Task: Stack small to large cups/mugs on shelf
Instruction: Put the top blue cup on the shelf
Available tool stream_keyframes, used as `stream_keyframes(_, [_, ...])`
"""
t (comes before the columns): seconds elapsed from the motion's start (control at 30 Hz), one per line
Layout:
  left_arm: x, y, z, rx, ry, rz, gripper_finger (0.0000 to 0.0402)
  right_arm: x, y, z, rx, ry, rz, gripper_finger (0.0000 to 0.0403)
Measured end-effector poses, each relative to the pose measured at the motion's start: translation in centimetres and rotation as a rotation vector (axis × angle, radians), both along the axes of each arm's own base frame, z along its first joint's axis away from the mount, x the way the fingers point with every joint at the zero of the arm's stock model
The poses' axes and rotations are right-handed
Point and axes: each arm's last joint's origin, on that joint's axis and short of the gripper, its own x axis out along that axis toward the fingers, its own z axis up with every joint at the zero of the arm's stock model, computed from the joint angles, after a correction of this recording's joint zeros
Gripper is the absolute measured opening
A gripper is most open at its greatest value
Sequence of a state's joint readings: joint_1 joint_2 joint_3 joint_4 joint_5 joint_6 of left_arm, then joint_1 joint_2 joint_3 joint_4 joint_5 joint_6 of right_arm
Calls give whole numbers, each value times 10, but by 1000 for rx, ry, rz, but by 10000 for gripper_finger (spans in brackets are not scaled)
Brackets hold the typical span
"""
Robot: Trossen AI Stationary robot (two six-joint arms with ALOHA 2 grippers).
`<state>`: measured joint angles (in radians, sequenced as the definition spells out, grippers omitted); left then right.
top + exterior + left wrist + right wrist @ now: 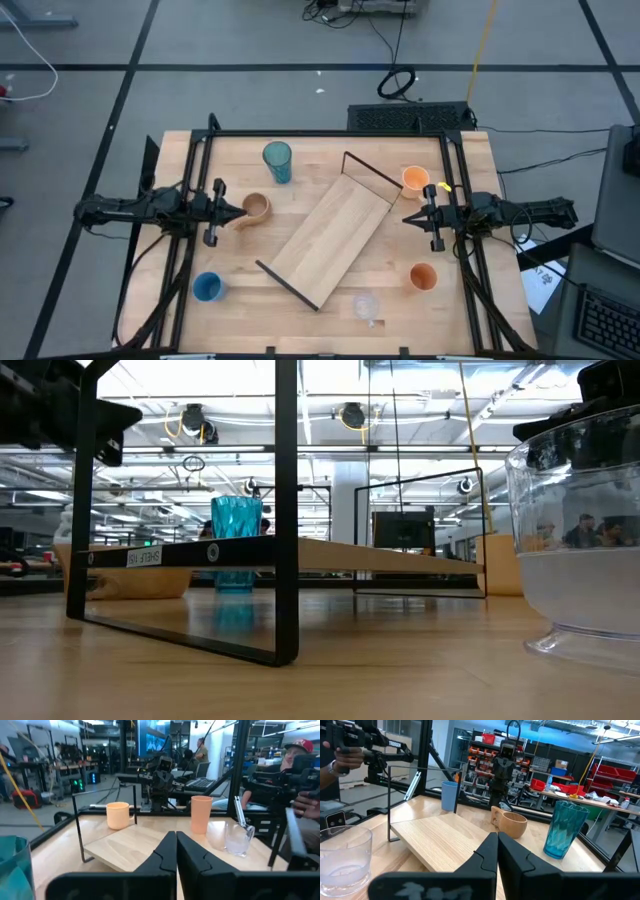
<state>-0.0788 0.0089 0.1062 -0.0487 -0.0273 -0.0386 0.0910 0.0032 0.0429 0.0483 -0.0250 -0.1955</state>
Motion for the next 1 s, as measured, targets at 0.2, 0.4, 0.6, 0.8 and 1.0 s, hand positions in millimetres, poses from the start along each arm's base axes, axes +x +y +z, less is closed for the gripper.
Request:
stream_keyframes(0.2, [-9, 1, 40, -8, 66, 7, 2, 0, 0, 0, 0, 0, 1, 0])
stream_keyframes(0.4, [-11, 1, 84, 24, 113, 7, 1, 0, 0, 0, 0, 0, 1, 0])
stream_keyframes(0.6, [-13, 1, 136, 36, 159, -7, 1, 0, 0, 0, 0, 0, 1, 0])
stream_keyframes(0.8, [-17, 1, 189, 47, 214, -6, 1, 0, 0, 0, 0, 0, 0, 0])
stream_keyframes(1.0, [-18, 1, 230, 85, 289, -10, 1, 0, 0, 0, 0, 0, 0, 0])
